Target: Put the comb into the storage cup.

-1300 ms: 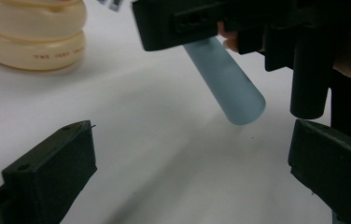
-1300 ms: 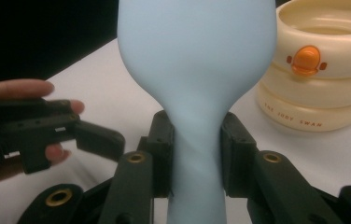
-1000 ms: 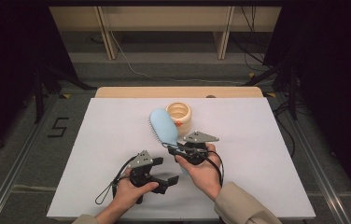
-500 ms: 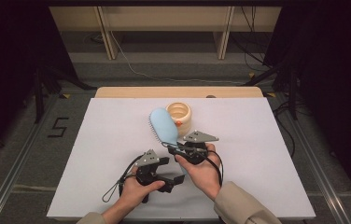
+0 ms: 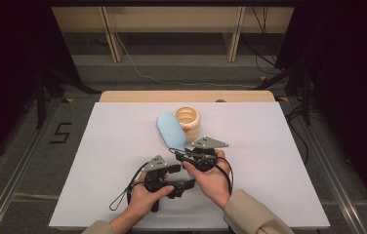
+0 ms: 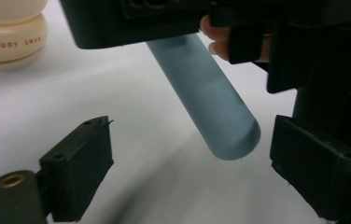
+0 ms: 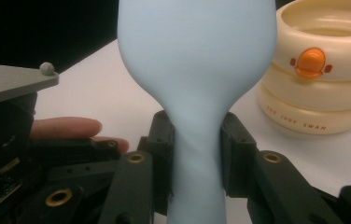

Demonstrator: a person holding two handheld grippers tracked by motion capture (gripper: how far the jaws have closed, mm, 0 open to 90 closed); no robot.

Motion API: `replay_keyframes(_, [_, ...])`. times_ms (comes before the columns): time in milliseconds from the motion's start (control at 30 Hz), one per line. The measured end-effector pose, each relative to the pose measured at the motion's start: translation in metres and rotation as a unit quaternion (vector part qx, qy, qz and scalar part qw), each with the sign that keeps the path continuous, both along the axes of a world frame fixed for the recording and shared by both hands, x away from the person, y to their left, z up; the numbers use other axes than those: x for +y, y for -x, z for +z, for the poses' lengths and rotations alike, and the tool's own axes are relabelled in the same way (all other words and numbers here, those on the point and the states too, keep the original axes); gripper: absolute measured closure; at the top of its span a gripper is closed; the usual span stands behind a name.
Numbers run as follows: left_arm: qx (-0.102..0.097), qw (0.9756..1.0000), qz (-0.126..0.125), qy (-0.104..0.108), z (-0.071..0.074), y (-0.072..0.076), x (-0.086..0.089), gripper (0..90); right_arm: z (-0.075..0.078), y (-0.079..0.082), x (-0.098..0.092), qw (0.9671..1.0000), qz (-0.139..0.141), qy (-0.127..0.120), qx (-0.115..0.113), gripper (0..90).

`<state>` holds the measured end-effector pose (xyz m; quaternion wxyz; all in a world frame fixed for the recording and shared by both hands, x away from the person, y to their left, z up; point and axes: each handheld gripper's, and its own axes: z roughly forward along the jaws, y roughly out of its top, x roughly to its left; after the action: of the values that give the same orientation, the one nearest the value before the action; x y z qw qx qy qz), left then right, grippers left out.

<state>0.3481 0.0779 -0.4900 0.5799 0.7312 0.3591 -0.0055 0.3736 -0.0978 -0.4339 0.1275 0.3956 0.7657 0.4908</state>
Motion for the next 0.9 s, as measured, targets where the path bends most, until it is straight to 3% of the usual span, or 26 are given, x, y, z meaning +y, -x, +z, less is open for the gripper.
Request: replay_keyframes(900, [0.024,0.9992,0.008,0.03,-0.0021,-0.0058,-0.0041,18.7,-0.0018,0.0003,0.0036,1.0,0.002,0.001,0.0,70.0])
